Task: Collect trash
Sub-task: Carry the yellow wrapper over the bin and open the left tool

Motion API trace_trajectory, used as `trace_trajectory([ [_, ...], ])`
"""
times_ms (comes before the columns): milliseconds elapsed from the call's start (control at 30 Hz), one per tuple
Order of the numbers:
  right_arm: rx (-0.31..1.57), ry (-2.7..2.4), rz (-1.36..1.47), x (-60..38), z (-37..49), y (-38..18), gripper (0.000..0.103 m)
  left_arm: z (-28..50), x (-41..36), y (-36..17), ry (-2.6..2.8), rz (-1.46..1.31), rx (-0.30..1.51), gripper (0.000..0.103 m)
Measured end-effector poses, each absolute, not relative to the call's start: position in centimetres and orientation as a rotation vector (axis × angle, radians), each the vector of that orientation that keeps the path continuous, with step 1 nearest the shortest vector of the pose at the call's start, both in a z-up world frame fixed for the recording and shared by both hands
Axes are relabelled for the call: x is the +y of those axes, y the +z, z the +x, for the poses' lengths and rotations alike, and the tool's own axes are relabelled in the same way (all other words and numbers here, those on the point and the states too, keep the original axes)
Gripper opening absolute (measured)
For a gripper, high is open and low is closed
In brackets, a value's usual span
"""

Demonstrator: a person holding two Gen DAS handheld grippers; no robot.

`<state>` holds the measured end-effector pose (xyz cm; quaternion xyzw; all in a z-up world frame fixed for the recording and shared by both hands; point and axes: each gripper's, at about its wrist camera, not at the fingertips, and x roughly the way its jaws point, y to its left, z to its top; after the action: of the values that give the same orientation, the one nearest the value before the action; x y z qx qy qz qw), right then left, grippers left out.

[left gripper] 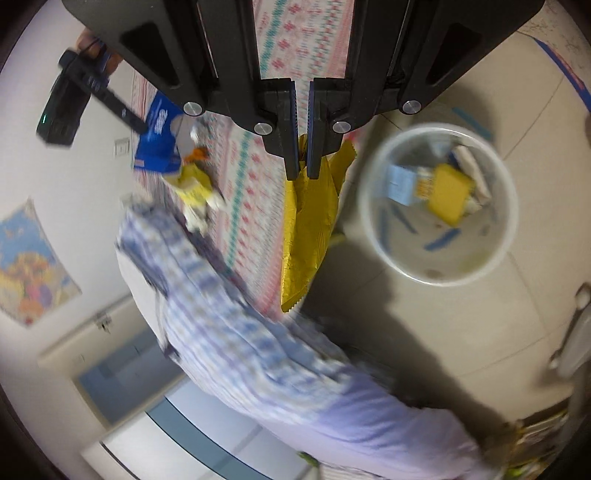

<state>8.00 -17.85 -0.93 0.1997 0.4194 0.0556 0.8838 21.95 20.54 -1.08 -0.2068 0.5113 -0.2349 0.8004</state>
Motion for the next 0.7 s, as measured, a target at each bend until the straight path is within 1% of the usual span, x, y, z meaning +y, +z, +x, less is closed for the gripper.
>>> trace_trajectory([
  [67,0.867,0.158,0.418,-16.5,8.4,-0.9,0.006,22.6,22.6,-1.1,-0.470,-0.472,1.087,0.004],
  [200,0.866,0.201,0.399,-13.8,9.3,-1.0,0.006,23.9,24.7,-2.0,-0.353,-0.399,1.084,0.004],
  [333,0.874,0.266,0.402,-10.9,10.2,-1.3,0.006,25.5,24.8,-4.5,-0.307,-0.394,1.153,0.004],
  [567,0.893,0.349,0.401,-6.3,12.3,-2.2,0.006,27.3,24.1,-6.8,-0.318,-0.394,1.184,0.004],
  [667,0.903,0.364,0.398,-5.0,13.1,-2.7,0.006,28.1,23.5,-8.4,-0.280,-0.372,1.216,0.006],
  [700,0.905,0.370,0.399,-4.6,13.3,-2.9,0.006,28.3,23.3,-8.9,-0.255,-0.352,1.225,0.008],
])
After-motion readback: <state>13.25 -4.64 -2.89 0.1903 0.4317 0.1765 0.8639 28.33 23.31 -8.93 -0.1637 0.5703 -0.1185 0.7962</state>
